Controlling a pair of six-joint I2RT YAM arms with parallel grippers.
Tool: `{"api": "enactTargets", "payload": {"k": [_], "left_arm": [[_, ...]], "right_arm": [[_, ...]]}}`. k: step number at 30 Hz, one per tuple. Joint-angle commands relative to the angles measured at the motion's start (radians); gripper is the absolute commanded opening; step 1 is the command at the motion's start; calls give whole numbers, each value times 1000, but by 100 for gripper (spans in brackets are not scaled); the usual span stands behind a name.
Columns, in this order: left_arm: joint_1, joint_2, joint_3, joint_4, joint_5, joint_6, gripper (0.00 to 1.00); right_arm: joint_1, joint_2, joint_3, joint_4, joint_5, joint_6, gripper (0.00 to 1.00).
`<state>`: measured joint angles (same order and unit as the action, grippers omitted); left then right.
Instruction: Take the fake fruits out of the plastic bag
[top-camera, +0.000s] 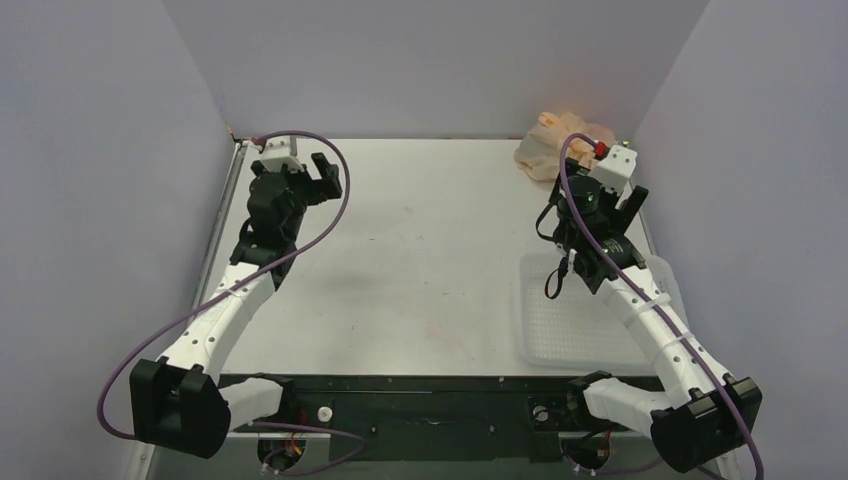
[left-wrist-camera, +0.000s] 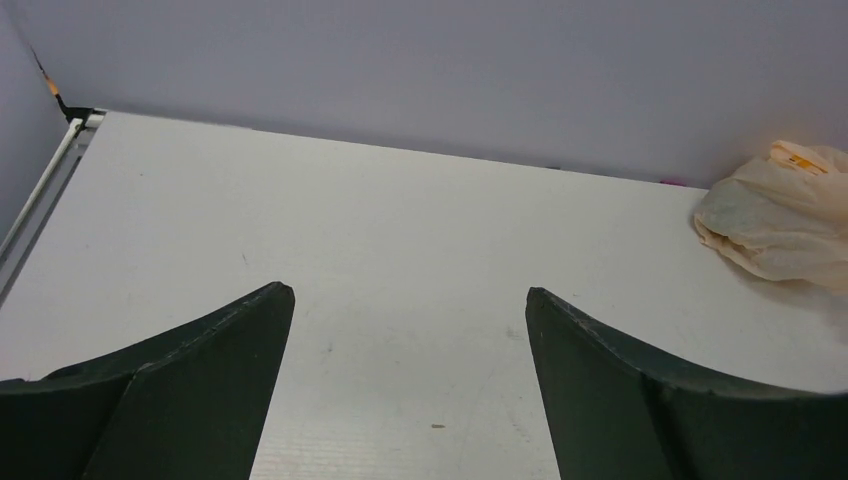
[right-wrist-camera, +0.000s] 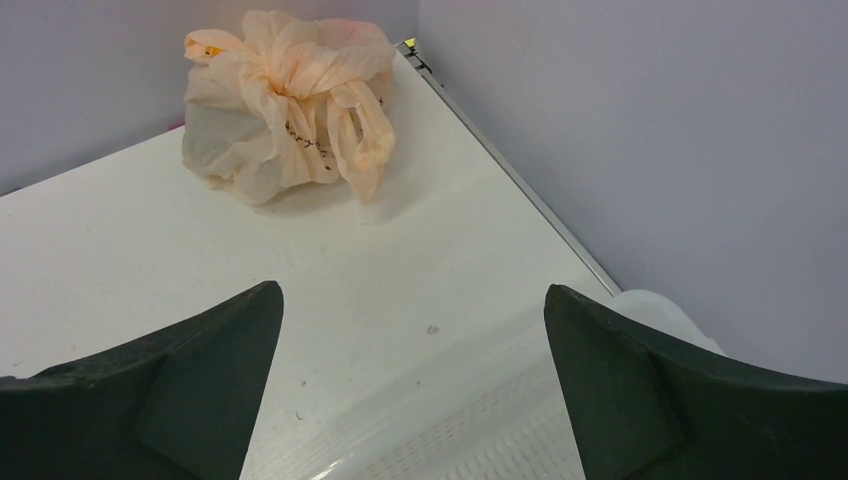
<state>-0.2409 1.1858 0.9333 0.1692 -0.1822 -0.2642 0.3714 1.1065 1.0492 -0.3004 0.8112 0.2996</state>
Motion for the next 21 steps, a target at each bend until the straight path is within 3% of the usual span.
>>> {"api": "enactTargets", "payload": {"k": [1, 5, 11, 14, 16, 19, 21], "left_arm": [[-12, 1, 26, 66, 68, 32, 85], [-14, 50, 56, 32, 109, 23, 85], [-14, 88, 68, 32, 191, -23, 85], [-21, 107, 84, 29, 266, -33, 85], [-23, 119, 103, 10, 289, -38, 85], [-22, 120, 114, -10, 295, -36, 85], [-21, 117, 108, -5, 295, -33, 85]], "right_arm": [[-34, 38, 62, 21, -57, 26, 100], [-50, 70, 63, 76, -77, 110, 100], [-141, 179, 86, 137, -249, 286, 100], [-172, 285, 162, 143, -281, 299, 100], [-222, 355, 218, 137, -381, 341, 100], [-278, 451, 289, 152, -502, 387, 100], [-282, 499, 344, 161, -504, 374, 100]]}}
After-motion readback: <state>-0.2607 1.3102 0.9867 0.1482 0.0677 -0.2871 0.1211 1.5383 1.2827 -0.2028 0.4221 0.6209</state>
